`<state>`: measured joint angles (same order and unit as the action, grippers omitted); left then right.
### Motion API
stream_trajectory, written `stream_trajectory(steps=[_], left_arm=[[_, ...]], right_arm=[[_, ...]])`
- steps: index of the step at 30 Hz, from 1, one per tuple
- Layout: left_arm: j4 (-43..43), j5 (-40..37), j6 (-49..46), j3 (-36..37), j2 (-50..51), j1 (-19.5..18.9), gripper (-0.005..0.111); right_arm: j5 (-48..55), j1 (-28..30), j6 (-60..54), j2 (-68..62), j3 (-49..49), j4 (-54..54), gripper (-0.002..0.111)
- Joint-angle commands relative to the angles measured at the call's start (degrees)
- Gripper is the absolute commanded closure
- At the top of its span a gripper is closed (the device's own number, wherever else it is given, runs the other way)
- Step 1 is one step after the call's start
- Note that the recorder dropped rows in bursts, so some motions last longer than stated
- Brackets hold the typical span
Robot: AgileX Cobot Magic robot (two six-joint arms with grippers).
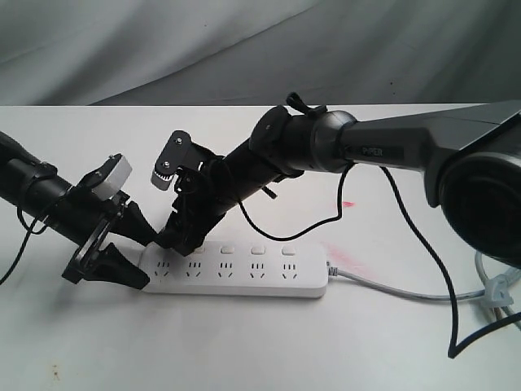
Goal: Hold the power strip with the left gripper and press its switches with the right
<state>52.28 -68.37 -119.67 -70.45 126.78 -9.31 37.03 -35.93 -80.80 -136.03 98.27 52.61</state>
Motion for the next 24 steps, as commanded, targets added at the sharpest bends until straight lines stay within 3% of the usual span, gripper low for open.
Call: stream_trajectory(steps=[1, 24], left_arm=[[0.2, 0.8, -0.3, -0.4, -0.2, 0.2, 0.063], [0.2, 0.8, -0.3, -0.4, -0.2, 0.2, 0.063]], right_arm=[[-0.8, -0.1, 0.1, -2.3, -0.5, -6.1, 0.044], [2.2, -0.1, 3.8, -2.3, -0.5, -13.0, 0.044]])
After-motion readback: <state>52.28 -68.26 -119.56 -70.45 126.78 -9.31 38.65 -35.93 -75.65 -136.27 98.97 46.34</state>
